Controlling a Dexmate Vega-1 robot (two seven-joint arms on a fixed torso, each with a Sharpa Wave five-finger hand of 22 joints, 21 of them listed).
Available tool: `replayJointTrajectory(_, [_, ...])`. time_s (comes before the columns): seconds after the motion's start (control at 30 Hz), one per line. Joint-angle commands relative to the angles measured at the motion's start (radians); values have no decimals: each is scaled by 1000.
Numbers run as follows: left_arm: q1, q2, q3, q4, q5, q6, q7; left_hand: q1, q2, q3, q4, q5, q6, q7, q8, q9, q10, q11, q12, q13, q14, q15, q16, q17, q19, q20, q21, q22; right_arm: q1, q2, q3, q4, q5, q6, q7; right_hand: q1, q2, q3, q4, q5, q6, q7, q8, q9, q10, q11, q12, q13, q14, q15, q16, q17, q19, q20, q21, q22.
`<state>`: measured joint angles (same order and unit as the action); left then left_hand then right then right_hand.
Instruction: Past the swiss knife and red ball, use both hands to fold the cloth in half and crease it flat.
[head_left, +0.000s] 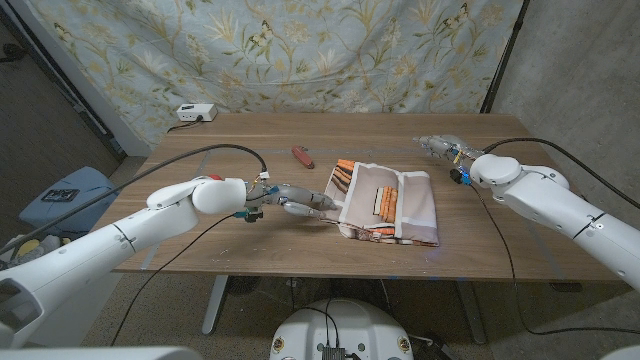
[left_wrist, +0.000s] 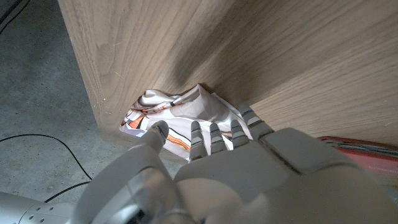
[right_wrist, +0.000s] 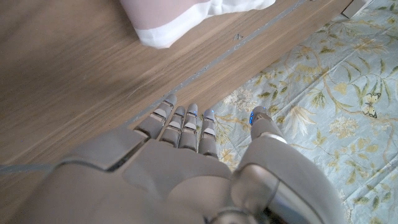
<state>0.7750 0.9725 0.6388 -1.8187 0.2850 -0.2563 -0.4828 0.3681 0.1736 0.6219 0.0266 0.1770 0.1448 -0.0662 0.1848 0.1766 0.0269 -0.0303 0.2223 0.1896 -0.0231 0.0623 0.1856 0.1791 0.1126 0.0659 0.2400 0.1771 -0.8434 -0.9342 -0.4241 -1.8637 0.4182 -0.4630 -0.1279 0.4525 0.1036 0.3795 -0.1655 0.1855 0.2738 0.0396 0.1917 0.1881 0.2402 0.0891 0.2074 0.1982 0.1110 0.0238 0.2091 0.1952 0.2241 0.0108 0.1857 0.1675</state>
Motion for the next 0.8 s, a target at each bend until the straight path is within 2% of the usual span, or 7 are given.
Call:
replayJointTrajectory(0.03, [-8,-2,8,-3,11,4,-18,-13,1,5,7,0,8,-1,2,4,4,-3,-3,0,0,-2,1,2,-4,-1,-1,3,10,-34,-17,-86,-9,-132,-9,6,-11,-4,-1,0,-6,12,-3,3,14,4,6,6,5,12,-1,3,1,11,0,3])
replayJointTrajectory(0.3, [-19,-4,19,-4,24,14,-44,-16,1,5,9,-1,9,-2,2,4,8,-5,-3,0,1,-3,1,3,-4,-1,-3,3,-8,-44,-5,-116,-2,-149,-25,7,-21,-8,0,-2,-7,25,-1,3,31,14,12,8,19,23,3,2,1,19,1,3])
replayJointTrajectory(0.5, [-33,-9,28,0,30,16,-64,-21,1,5,13,-1,11,-3,3,4,20,-6,1,0,2,-3,1,3,-5,-1,-4,3,-25,-33,-1,-133,-5,-158,-64,9,-25,-11,1,-3,3,24,4,3,48,15,18,10,34,29,8,2,2,22,3,3])
replayJointTrajectory(0.8, [-54,-17,36,10,39,19,-84,-28,0,7,19,-1,14,-3,3,3,42,-8,7,0,13,-8,4,3,-4,-4,-6,3,-34,-35,-2,-146,-11,-158,-77,8,-28,-14,3,-4,7,22,6,3,53,15,19,11,39,27,9,2,0,21,2,3])
